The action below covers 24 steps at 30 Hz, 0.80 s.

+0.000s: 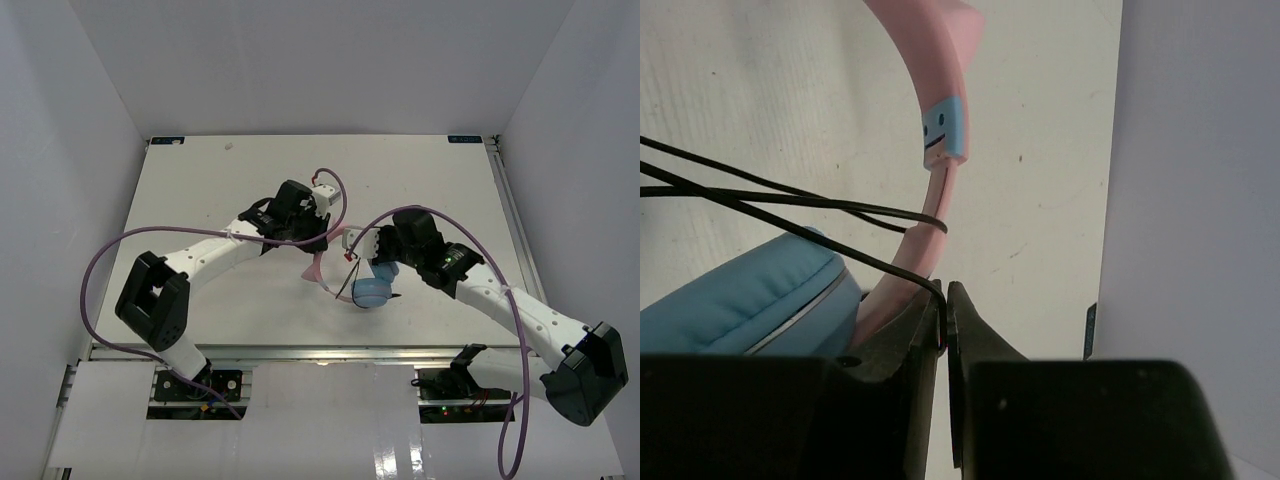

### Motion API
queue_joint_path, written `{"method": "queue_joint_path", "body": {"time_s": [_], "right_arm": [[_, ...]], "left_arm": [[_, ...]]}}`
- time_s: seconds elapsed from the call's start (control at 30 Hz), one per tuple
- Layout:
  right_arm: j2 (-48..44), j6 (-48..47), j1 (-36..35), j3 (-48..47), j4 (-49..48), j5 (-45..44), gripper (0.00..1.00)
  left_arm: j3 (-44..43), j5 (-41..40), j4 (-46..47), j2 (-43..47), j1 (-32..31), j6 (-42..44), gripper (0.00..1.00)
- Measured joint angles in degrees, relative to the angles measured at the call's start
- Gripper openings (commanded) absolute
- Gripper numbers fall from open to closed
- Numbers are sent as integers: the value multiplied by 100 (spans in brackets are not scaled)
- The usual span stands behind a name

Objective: Wrap the headphones

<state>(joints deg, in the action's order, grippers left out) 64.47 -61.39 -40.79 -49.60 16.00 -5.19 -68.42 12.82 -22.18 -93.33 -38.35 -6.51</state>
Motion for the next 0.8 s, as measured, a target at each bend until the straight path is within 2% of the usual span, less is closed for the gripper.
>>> {"method": "queue_joint_path", "body": {"time_s": [0.43, 0.8], "right_arm": [[4, 591, 855, -92, 37, 1603, 20], [269, 1259, 1675, -216, 37, 3199, 24]], "left_arm": [[168, 588, -15, 476, -2, 365, 0], [168, 991, -26, 920, -13, 311, 0]]}}
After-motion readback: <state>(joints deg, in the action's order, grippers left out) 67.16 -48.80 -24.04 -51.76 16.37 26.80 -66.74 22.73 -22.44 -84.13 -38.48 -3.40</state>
